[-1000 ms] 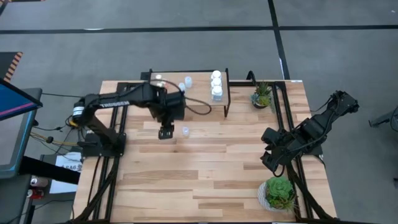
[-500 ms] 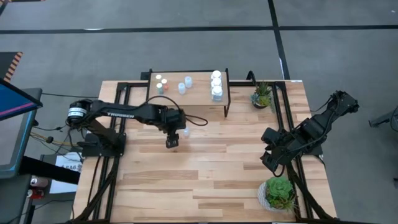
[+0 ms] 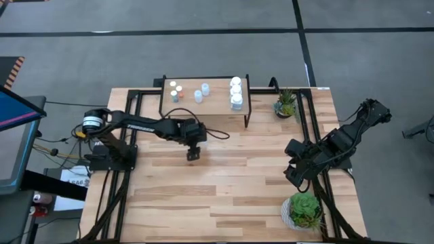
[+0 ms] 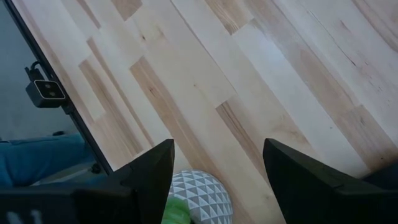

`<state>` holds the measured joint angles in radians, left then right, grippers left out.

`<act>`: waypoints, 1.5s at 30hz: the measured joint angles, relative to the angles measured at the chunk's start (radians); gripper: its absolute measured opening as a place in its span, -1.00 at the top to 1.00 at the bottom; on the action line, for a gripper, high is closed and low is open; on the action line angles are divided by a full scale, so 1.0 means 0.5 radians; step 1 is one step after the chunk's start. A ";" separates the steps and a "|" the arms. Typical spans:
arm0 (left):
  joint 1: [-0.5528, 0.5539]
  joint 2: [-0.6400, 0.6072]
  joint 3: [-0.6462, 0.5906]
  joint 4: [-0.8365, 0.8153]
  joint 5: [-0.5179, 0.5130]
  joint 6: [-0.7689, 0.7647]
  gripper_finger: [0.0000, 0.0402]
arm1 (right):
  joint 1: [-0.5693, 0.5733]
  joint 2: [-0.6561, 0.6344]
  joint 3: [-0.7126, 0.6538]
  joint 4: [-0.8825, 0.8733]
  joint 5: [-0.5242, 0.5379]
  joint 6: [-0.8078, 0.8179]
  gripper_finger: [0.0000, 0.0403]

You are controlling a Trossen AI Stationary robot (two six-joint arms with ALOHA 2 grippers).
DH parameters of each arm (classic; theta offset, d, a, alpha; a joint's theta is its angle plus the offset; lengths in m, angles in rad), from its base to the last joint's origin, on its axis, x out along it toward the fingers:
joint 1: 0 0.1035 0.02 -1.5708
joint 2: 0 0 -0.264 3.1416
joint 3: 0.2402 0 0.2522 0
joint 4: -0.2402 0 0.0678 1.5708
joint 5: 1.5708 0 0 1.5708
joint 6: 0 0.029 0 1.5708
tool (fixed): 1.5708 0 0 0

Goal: Pick and place medicine bottles onto shelf by color
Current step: Put the small transparent pill bottle on the shelf aligned with the other small transparent pill bottles

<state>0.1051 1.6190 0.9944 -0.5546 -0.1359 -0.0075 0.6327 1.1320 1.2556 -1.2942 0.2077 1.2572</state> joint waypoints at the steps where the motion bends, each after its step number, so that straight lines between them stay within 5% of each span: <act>1: 0.000 0.025 0.009 0.054 -0.002 0.011 -0.37 | 0.000 0.002 0.000 0.000 0.000 0.000 -0.34; 23: 0.000 0.115 0.012 0.323 -0.021 0.037 -0.12 | 0.000 0.002 0.000 0.015 -0.001 0.004 -0.34; 36: 0.001 0.114 0.021 0.319 0.022 -0.112 0.41 | 0.001 0.002 0.000 0.016 -0.002 0.003 -0.34; 45: 0.000 0.115 0.520 -0.268 0.288 -0.098 0.46 | 0.001 0.002 0.000 0.015 -0.002 0.000 -0.34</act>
<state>0.1051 1.6764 1.2545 -0.6885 0.0082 -0.0565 0.6331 1.1332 1.2556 -1.2865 0.2070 1.2572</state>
